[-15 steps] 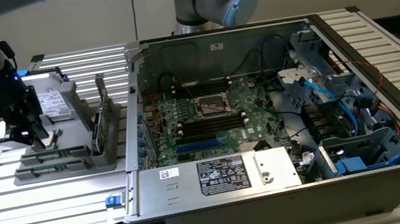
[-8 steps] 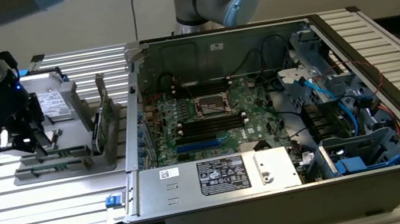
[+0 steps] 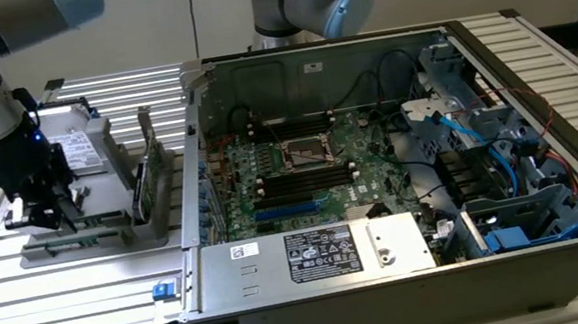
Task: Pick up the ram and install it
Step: 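Pick up the ram and move it above insertion slot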
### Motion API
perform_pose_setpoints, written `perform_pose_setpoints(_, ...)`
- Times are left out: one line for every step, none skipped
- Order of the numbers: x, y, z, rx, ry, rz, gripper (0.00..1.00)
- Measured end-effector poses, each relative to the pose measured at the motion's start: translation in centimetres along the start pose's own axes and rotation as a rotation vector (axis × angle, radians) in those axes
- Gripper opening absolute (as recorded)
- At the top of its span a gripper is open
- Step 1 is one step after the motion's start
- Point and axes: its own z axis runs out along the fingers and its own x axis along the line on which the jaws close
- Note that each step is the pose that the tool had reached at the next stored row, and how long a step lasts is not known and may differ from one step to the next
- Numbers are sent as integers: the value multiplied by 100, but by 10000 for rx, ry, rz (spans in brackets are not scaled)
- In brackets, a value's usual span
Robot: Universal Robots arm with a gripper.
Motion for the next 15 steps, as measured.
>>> perform_pose_setpoints(0,-5,18,-2,-1,10,36)
perform_pose_setpoints(1,-7,34,-7,-1,21,36)
perform_pose_setpoints(1,-7,52,-13,-1,29,36)
perform_pose_setpoints(2,-8,69,-17,-1,33,36)
perform_pose_setpoints(4,-8,86,-21,0,34,36)
perform_pose_setpoints(5,-8,104,-25,-1,37,36)
perform_pose_setpoints(6,-9,121,-28,0,39,36)
perform_pose_setpoints(6,-9,140,-27,-1,41,36)
perform_pose_setpoints(6,-9,157,-29,0,43,36)
perform_pose_setpoints(6,-10,176,-30,0,44,36)
perform_pose_setpoints(6,-10,194,-32,0,47,36)
perform_pose_setpoints(8,-11,210,-33,-1,47,36)
perform_pose_setpoints(9,-11,228,-34,-1,49,36)
perform_pose_setpoints(9,-11,246,-34,-1,51,36)
perform_pose_setpoints(9,-11,262,-35,-1,54,36)
